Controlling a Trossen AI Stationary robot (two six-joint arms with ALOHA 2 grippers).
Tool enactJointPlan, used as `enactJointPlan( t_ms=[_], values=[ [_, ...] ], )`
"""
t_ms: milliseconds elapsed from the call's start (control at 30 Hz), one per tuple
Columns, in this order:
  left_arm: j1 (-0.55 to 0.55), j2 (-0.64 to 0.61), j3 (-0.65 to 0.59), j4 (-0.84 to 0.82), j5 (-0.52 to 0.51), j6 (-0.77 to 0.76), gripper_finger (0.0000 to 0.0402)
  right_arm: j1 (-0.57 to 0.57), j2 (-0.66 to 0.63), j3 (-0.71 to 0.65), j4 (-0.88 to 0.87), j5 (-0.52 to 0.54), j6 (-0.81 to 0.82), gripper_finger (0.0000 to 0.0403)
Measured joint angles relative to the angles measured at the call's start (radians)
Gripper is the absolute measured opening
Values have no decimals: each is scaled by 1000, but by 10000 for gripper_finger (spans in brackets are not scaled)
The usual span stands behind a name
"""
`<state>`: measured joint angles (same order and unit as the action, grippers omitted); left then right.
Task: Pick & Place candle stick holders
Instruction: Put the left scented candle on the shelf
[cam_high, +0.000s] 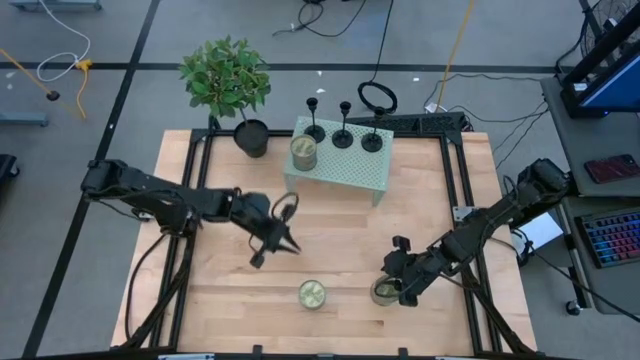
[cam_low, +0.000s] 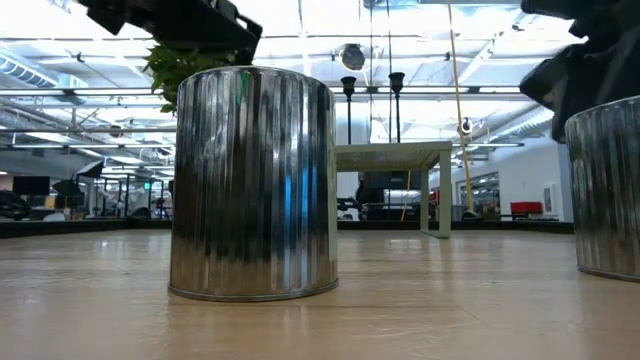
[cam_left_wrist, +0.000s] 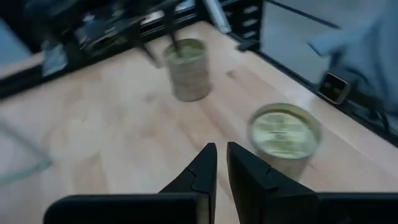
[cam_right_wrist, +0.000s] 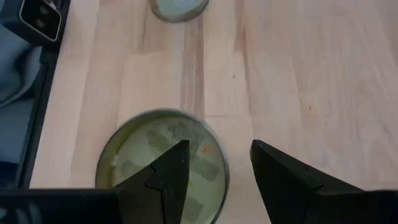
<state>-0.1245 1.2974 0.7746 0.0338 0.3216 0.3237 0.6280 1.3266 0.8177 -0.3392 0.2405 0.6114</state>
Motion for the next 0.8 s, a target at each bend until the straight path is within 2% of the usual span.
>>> enactJointPlan(
  t_ms=[233, 400, 567, 633, 800],
  values=[
    [-119, 22, 0, 32, -23, 135, 45, -25, -1, 0, 85, -1, -129, 164],
    [-163, 23, 0, 59, -26, 98, 52, -66, -1, 0, 93, 20, -313, 164],
    [-220, 85, 0, 158, -27, -2, 98, -133, -1, 0, 152, 123, -571, 164],
    [-242, 126, 7, 193, -52, -3, 123, -169, -3, 0, 189, 130, -694, 164],
    [-262, 229, 103, 68, -191, -44, 169, -288, -9, 0, 285, 124, -909, 164]
  ],
)
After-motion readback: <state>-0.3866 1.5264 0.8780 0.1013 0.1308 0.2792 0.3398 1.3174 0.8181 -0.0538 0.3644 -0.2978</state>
